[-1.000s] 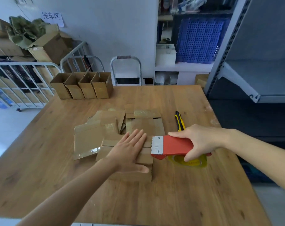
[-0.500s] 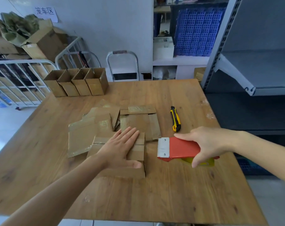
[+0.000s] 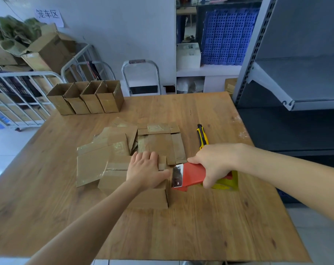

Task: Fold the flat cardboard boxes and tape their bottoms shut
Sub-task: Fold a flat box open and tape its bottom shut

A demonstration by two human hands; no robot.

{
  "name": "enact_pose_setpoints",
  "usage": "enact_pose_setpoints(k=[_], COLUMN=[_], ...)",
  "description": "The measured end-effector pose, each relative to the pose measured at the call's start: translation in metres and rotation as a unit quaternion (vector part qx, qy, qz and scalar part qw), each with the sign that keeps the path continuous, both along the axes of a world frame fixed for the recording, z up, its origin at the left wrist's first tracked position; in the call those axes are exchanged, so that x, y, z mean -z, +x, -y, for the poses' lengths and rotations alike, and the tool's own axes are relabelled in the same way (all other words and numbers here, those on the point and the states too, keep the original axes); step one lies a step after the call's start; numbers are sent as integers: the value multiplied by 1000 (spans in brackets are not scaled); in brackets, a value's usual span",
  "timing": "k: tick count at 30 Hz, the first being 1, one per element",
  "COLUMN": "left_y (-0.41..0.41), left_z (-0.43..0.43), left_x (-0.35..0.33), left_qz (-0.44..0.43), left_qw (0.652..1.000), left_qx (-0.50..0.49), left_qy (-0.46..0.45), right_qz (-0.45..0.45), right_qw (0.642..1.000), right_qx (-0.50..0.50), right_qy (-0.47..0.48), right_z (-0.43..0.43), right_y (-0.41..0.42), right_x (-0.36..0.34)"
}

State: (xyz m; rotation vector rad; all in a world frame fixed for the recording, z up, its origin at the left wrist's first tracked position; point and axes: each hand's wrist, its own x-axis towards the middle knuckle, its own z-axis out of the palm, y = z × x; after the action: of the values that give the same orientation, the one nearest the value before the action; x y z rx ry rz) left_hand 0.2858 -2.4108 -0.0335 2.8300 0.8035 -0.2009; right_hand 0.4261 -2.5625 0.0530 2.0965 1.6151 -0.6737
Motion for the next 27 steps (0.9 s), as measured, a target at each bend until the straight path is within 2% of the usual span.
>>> enact_pose_setpoints(k=[9, 18, 22, 24, 27], left_y=[3, 3, 0, -2, -1], left_z=[4, 5, 6, 7, 5], left_x=[2, -1, 0, 1, 1], left_qz=[5, 13, 10, 7, 14], left_qw=[1000, 1000, 1000, 1000, 1000], left_qx=[-13, -11, -13, -10, -7], left_qy=[8, -1, -2, -2, -4], right_qz=[80, 57, 52, 18, -96], right_qw=[994, 989, 986, 982, 973], right_qx=[-46, 6, 32, 64, 174], right_qy=[-63, -133, -157, -176, -121], right_z=[-52, -79, -79, -68, -37], right_y=[-27, -28, -28, -23, 9], right_x=[-22, -33, -9, 19, 45])
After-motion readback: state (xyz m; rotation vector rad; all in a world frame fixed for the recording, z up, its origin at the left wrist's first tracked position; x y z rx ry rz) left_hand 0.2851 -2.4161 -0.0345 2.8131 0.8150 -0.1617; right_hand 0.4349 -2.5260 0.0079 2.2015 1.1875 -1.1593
